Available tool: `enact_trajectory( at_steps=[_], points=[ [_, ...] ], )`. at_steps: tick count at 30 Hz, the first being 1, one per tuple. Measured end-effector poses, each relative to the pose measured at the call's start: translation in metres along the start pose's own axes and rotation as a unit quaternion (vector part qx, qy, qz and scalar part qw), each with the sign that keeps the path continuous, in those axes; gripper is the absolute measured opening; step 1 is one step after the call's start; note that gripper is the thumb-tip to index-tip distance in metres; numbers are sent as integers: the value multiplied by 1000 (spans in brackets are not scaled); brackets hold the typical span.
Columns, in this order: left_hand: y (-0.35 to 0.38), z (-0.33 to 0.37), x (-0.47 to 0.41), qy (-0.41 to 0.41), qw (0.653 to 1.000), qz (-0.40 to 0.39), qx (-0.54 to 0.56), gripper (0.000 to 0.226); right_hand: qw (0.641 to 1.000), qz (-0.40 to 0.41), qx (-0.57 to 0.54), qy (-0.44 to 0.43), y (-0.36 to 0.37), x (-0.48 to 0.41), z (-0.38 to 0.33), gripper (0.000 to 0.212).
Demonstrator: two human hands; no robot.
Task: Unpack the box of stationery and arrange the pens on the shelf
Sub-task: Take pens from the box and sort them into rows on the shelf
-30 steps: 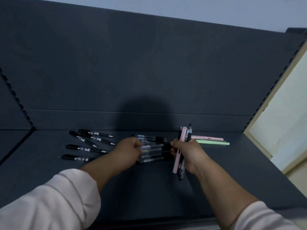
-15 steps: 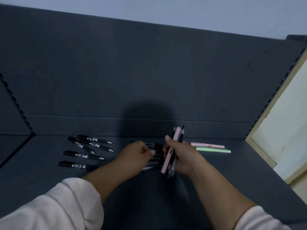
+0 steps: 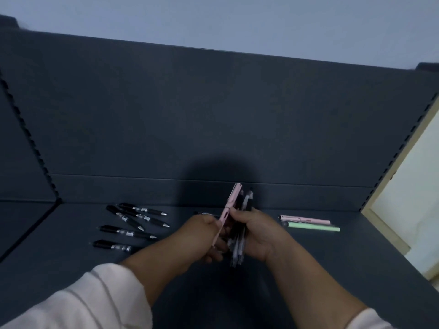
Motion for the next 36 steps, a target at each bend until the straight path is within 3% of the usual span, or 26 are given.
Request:
enact_trajectory(
  at_steps=[4, 7, 8, 9, 10, 11, 13, 15, 17, 22, 24, 25, 26, 27, 29, 30, 31, 33, 36],
  points=[
    [15, 5, -10, 24, 997, -4, -69, 27, 997, 22, 54, -40, -13, 7, -15, 10],
    [18, 9, -28, 80, 971, 38, -220, 30, 980, 50, 172, -88, -40, 15, -39, 10],
    [18, 11, -32, 100, 953, 58, -282, 24, 951, 66, 278, -119, -52, 19, -53, 11],
    [18, 12, -34, 118, 931, 76, -338, 14, 899, 87, 404, -145, -63, 24, -68, 12],
    [19, 14, -34, 135, 905, 91, -392, 13, 825, 114, 529, -163, -74, 29, -82, 14],
    [21, 12, -36, 148, 875, 101, -449, 28, 743, 137, 632, -172, -85, 33, -92, 18],
    [24, 6, -41, 146, 831, 117, -524, 46, 614, 157, 754, -173, -103, 38, -101, 16],
    [27, 3, -42, 140, 809, 131, -556, 48, 525, 164, 818, -170, -117, 40, -101, 12],
    [31, 2, -41, 146, 804, 140, -560, 45, 488, 164, 841, -166, -133, 37, -97, 25],
    [28, 0, -41, 146, 806, 164, -549, 43, 477, 193, 842, -161, -164, 32, -94, 34],
    [28, 3, -39, 155, 822, 170, -521, 43, 492, 202, 830, -167, -159, 32, -98, 29],
    [29, 7, -37, 171, 830, 175, -502, 42, 512, 201, 816, -178, -150, 32, -100, 20],
    [30, 10, -35, 183, 840, 175, -481, 41, 557, 193, 786, -185, -140, 31, -100, 9],
    [31, 12, -34, 191, 860, 171, -442, 39, 637, 178, 728, -183, -131, 28, -97, 3],
    [33, 11, -34, 175, 926, 132, -306, 27, 858, 125, 474, -155, -112, 22, -82, 6],
    [36, 10, -33, 151, 955, 101, -233, 17, 933, 84, 325, -127, -98, 20, -71, 12],
    [40, 9, -30, 127, 976, 71, -164, 11, 974, 42, 202, -99, -80, 20, -60, 16],
    [51, 1, -22, 47, 998, 0, -31, 20, 996, -7, 55, -63, -54, 18, -45, 19],
    [53, -11, -7, -40, 995, -63, 71, 27, 998, -42, -30, -45, -26, 12, -30, 21]
  ],
)
Point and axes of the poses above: each hand's wrist, its own x-axis away from the middle knuckle, its own y-axis out of the palm, z = x × y, the point moved 10 cm from there along -x, towards the middle knuckle, and after that the axes turned 3 degrees about -y, right-handed, at the moved point
